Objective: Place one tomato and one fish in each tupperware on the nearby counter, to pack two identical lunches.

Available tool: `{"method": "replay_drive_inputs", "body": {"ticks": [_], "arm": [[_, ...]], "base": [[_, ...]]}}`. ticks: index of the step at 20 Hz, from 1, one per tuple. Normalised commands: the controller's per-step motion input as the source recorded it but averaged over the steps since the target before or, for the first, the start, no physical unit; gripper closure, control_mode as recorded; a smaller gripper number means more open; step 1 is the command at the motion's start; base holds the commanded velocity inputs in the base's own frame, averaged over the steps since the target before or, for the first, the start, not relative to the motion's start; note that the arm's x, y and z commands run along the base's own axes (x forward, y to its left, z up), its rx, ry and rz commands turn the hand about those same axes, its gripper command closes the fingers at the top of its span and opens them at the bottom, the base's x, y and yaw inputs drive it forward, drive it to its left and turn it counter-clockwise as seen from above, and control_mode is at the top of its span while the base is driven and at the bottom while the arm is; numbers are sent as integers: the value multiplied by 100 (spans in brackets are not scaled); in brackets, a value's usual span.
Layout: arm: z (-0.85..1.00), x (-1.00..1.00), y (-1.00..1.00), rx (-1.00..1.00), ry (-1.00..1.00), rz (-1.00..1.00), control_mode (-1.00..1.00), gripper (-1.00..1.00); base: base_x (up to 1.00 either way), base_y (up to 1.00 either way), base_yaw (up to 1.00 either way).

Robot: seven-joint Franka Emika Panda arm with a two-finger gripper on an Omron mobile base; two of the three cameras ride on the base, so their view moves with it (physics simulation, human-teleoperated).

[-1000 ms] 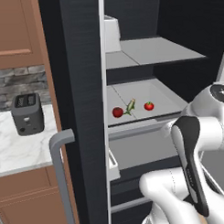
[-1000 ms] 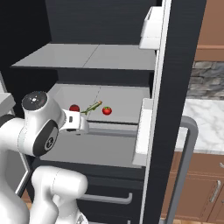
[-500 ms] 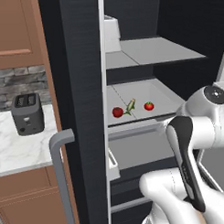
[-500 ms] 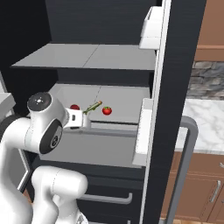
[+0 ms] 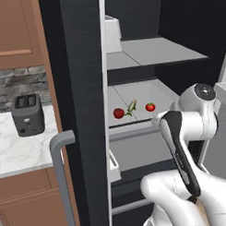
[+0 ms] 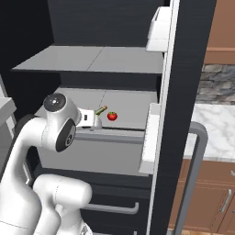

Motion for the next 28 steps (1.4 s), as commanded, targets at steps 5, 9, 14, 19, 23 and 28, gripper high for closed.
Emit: {"method": "replay_drive_inputs", "body": {"ticks": [5, 9, 14, 19, 23, 28], "arm": [[0, 52, -18, 0, 0, -15, -100, -100], [-6, 44, -28, 0, 0, -10, -100, -100], [-7, 34, -18, 5, -2, 0, -100, -100], [-12, 36, -1, 7, -1, 0, -100, -100], [-18, 43, 0, 1, 0, 0, -100, -100], [-18, 44, 0, 0, 0, 0, -100, -100]], "base": [[0, 0, 0], [0, 0, 0], [0, 0, 0], [0, 0, 0], [0, 0, 0], [0, 0, 0]]}}
